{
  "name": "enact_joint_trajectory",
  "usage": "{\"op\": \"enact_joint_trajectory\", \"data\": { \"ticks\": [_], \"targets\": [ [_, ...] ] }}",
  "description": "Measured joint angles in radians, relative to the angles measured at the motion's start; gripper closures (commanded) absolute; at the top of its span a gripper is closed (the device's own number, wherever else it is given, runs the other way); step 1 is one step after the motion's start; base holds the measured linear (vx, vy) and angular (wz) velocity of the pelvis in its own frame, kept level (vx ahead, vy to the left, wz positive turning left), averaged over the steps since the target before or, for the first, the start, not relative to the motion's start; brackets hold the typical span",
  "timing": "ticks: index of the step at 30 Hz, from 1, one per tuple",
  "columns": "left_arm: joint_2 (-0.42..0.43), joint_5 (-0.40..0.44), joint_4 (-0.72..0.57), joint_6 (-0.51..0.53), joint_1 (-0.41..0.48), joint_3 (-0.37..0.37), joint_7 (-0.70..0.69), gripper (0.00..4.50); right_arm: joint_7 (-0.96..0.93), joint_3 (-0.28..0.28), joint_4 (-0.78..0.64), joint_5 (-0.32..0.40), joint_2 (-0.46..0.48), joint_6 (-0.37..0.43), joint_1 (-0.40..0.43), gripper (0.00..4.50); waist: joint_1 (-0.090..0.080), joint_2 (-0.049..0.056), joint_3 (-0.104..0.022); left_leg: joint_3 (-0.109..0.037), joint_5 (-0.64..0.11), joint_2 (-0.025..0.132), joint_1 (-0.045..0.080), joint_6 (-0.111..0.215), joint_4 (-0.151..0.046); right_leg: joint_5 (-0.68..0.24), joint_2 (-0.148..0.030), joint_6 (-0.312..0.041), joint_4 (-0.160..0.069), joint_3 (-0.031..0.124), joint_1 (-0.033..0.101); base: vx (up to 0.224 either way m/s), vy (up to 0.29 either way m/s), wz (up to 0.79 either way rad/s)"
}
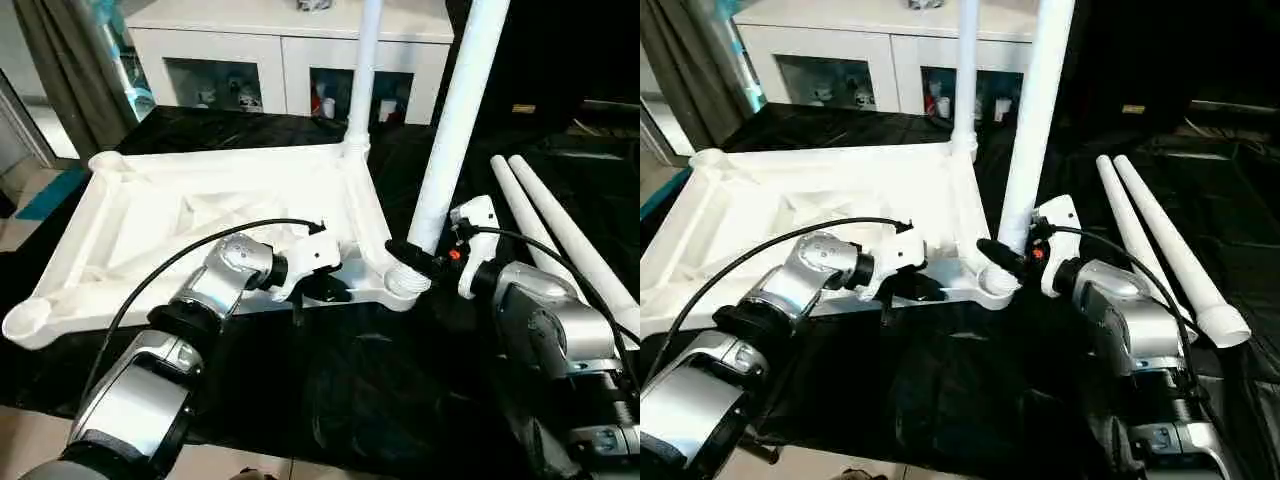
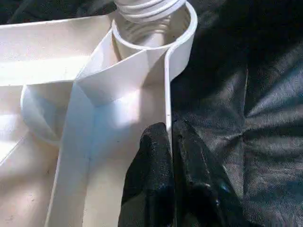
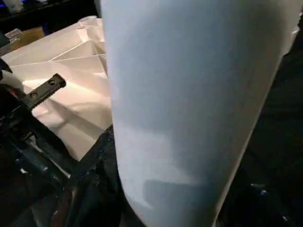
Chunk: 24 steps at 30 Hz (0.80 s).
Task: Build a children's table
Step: Insert table leg to table base
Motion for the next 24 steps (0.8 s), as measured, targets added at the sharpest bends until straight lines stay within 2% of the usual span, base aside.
{"op": "enact_joint_trajectory", "data": {
  "ticks": [3,9,13,20,24],
  "targets": [
    [0.004,0.003,-0.004,0.001,0.0,-0.005,0.0,4.5,0.026,0.032,0.007,-0.005,0.0,0.001,-0.005,2.55,-0.001,-0.004,-0.001,0.0,0.0,0.0,0.001,0.0,0.0,0.0,0.0,0.0,0.001,0.0,0.0,0.0,0.0,0.0],
    [0.016,0.003,-0.032,0.01,0.007,-0.019,-0.019,4.5,0.056,0.055,0.026,-0.016,0.001,0.019,-0.026,2.55,0.006,-0.008,-0.001,0.0,0.0,0.0,0.0,0.0,0.0,0.0,0.0,0.0,0.0,0.0,0.0,0.0,0.0,0.0],
    [0.02,0.004,-0.048,0.018,0.014,-0.021,-0.023,4.5,0.063,0.058,0.057,-0.024,0.002,-0.001,-0.037,2.55,0.007,-0.01,-0.001,0.0,0.0,0.0,0.0,0.0,0.0,0.0,0.0,0.0,0.0,0.0,0.0,0.0,0.0,0.0],
    [0.031,0.004,-0.059,0.031,0.016,-0.026,-0.02,4.5,0.07,0.06,0.108,-0.021,0.017,-0.013,-0.064,2.55,-0.002,-0.011,-0.001,0.0,0.0,0.0,0.001,0.0,0.002,0.001,0.0,-0.001,0.002,0.0,0.0,0.0,0.0,0.0],
    [0.034,0.005,-0.066,0.034,0.018,-0.028,-0.02,4.5,0.078,0.036,0.128,-0.008,0.031,-0.021,-0.06,2.55,-0.003,-0.011,-0.001,0.0,0.0,0.0,0.001,0.0,0.002,0.001,0.0,-0.001,0.002,0.0,0.0,0.0,0.0,0.0]
  ]
}}
